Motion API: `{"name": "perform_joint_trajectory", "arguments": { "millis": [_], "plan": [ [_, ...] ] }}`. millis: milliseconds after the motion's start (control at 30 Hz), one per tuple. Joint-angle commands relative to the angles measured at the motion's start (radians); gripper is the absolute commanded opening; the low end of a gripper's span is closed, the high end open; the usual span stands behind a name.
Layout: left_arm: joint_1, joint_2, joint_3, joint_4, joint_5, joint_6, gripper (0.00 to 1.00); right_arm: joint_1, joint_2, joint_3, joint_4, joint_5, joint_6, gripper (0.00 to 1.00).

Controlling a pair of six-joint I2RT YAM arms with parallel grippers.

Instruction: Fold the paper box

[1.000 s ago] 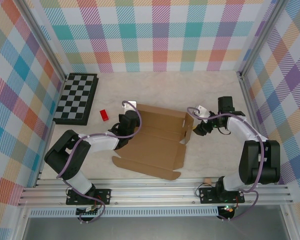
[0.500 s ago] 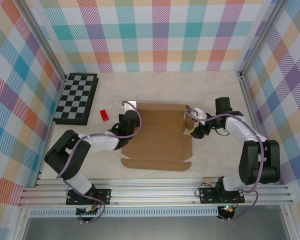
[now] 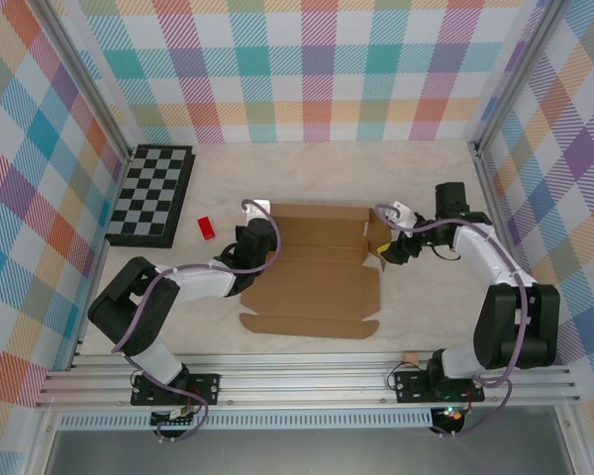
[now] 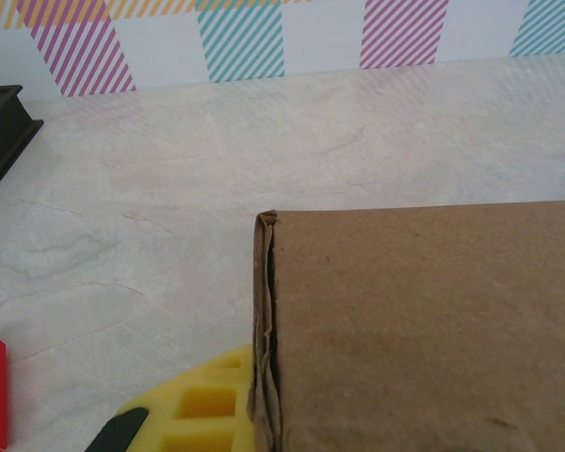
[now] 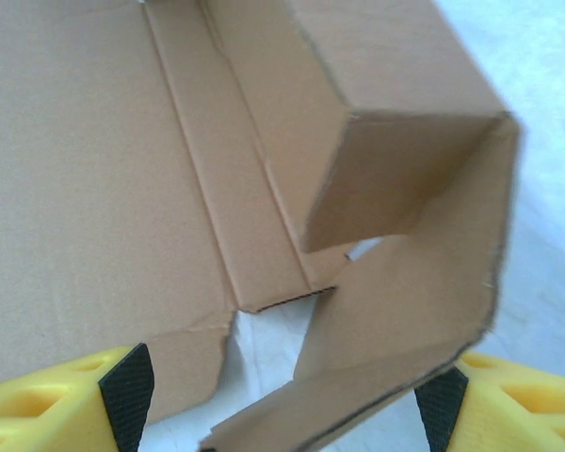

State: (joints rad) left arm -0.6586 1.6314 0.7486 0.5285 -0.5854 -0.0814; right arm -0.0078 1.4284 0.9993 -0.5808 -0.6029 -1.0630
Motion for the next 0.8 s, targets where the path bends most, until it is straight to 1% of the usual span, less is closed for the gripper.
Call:
{"name": "perform_joint_trajectory", "arguments": {
  "millis": [0,67,167,200,233,300,367,433,500,567,667,767],
  "plan": [
    [-0.009,0.008,0.006,-0.056,0.021,0.023,0.00,-0.069,-0.041,0.036,0.017,-0.009,-0.011,0.75],
    [-0.009,0.007,0.011,-0.063,0.021,0.026,0.00,-0.119,-0.040,0.048,0.050,0.010,-0.015,0.75],
    [-0.010,0.007,0.018,-0.071,0.023,0.026,0.00,-0.197,-0.008,0.074,0.098,0.078,-0.011,0.75],
    [-0.010,0.005,0.019,-0.071,0.021,0.026,0.00,-0.225,0.001,0.079,0.116,0.076,-0.004,0.75],
    [-0.010,0.004,0.021,-0.071,0.021,0.027,0.00,-0.244,0.011,0.086,0.124,0.073,0.002,0.75],
    [-0.010,0.004,0.022,-0.071,0.023,0.026,0.00,-0.261,0.039,0.102,0.138,0.118,0.002,0.75],
    [-0.010,0.005,0.024,-0.069,0.023,0.026,0.00,-0.261,0.065,0.097,0.144,0.153,-0.015,0.75],
    [-0.010,0.009,0.024,-0.067,0.022,0.022,0.00,-0.261,0.088,0.082,0.141,0.160,-0.033,0.75],
    [-0.010,0.013,0.024,-0.064,0.022,0.015,0.00,-0.260,0.099,0.059,0.117,0.138,-0.070,0.75],
    [-0.010,0.016,0.022,-0.059,0.022,0.014,0.00,-0.248,0.099,0.019,0.129,0.113,-0.088,0.76],
    [-0.010,0.020,0.024,-0.056,0.024,0.011,0.00,-0.202,0.115,-0.014,0.143,0.116,-0.109,0.76],
    [-0.010,0.021,0.027,-0.057,0.027,0.008,0.00,-0.127,0.153,0.002,0.126,0.136,-0.123,0.75]
  ]
}}
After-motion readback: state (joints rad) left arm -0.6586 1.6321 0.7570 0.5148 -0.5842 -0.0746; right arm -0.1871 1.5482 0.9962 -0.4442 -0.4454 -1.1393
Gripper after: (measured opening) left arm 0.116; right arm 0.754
